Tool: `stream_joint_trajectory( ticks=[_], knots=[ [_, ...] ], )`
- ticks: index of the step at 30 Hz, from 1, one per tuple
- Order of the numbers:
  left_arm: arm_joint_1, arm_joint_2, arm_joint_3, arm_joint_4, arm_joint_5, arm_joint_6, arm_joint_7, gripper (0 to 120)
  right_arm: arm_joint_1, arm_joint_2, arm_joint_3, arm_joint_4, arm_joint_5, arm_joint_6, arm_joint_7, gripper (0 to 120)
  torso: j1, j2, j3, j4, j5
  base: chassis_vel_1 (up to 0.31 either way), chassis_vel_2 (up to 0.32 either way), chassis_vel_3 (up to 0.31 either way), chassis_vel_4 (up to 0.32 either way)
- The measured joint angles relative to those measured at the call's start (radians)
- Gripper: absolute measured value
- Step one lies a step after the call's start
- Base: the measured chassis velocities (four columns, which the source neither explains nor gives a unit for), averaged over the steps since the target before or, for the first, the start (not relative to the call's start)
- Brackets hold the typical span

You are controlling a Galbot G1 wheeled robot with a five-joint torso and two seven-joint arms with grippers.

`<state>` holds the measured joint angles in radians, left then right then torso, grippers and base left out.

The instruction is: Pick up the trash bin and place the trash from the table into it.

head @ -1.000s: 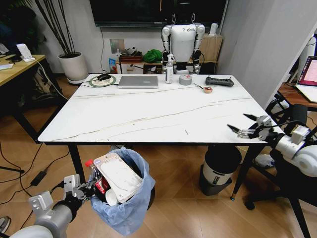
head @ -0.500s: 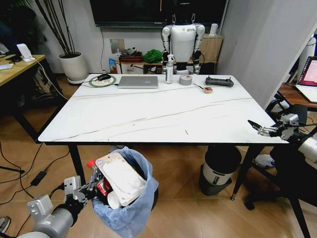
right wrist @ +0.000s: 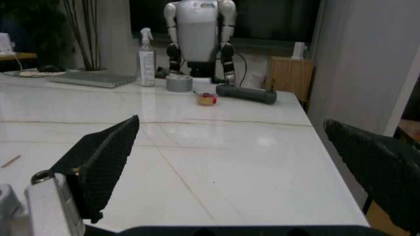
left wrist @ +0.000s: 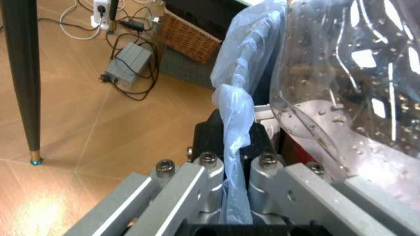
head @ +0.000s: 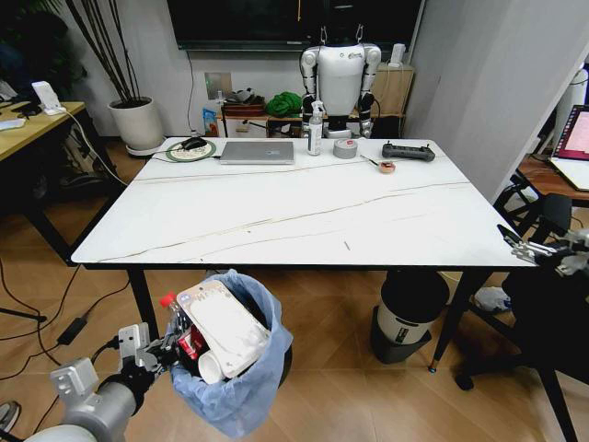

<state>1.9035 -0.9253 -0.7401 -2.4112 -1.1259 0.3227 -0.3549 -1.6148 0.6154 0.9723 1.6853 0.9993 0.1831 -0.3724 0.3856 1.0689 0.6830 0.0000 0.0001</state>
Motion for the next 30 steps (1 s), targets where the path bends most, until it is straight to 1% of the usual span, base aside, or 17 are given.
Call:
stream_joint_trajectory(
  ticks=[1,2,3,5,7,9,12,22,23,27,30],
  knots=[
    [-0.002,-0.003,0.004,0.002,0.003,0.000,0.003,0,-0.023,0.039,0.026,0.017,-0.009,-0.001,-0.007,100,0.000,0.000,0.000,0.0000,0.0000,0.000,0.000,0.000,0.000],
    [-0.002,-0.004,0.005,0.002,0.004,0.000,0.003,0,-0.031,0.051,0.034,0.023,-0.011,-0.002,-0.008,100,0.000,0.000,0.000,0.0000,0.0001,0.000,0.000,0.000,0.000],
    [-0.005,-0.006,0.009,0.004,0.006,0.000,0.005,0,-0.059,0.097,0.065,0.043,-0.023,-0.002,-0.018,100,0.000,0.000,0.000,-0.0002,-0.0001,0.000,0.000,0.000,0.000],
    [-0.007,-0.007,0.010,0.007,0.008,0.000,0.007,0,-0.092,0.142,0.100,0.060,-0.038,0.009,-0.036,100,0.000,0.000,0.000,-0.0003,-0.0001,0.000,0.000,0.000,0.000],
    [-0.008,-0.007,0.010,0.009,0.009,0.000,0.008,0,-0.106,0.156,0.112,0.068,-0.041,0.013,-0.042,100,0.000,0.000,0.000,-0.0002,0.0000,0.000,0.000,0.000,0.000],
    [-0.008,-0.007,0.010,0.015,0.015,0.000,0.012,0,-0.134,0.188,0.133,0.084,-0.060,0.030,-0.058,100,0.000,0.000,0.000,-0.0002,-0.0006,0.000,0.000,0.000,0.000],
    [-0.008,-0.012,0.011,0.016,0.024,0.000,0.015,0,-0.145,0.223,0.145,0.104,-0.078,0.042,-0.066,100,0.000,0.000,0.000,-0.0002,-0.0001,0.000,0.000,0.000,0.000],
    [0.005,-0.036,0.011,0.016,0.068,-0.005,0.032,0,-0.135,0.293,0.134,0.100,-0.109,0.062,-0.118,100,0.000,0.000,0.000,0.0001,-0.0002,0.000,0.000,0.000,0.000],
    [0.006,-0.037,0.011,0.017,0.071,-0.006,0.033,0,-0.133,0.299,0.131,0.093,-0.114,0.066,-0.125,100,0.000,0.000,0.000,-0.0001,0.0003,0.000,0.000,0.000,0.000],
    [0.008,-0.033,0.012,0.017,0.072,-0.007,0.033,0,-0.130,0.301,0.128,0.089,-0.117,0.069,-0.130,100,0.000,0.000,0.000,0.0000,-0.0004,0.000,0.000,0.000,0.000],
    [0.014,-0.037,0.014,0.017,0.074,-0.007,0.032,0,-0.130,0.301,0.127,0.088,-0.117,0.069,-0.130,100,0.000,0.000,0.000,-0.0001,0.0001,0.000,0.000,0.000,0.000]
  ],
)
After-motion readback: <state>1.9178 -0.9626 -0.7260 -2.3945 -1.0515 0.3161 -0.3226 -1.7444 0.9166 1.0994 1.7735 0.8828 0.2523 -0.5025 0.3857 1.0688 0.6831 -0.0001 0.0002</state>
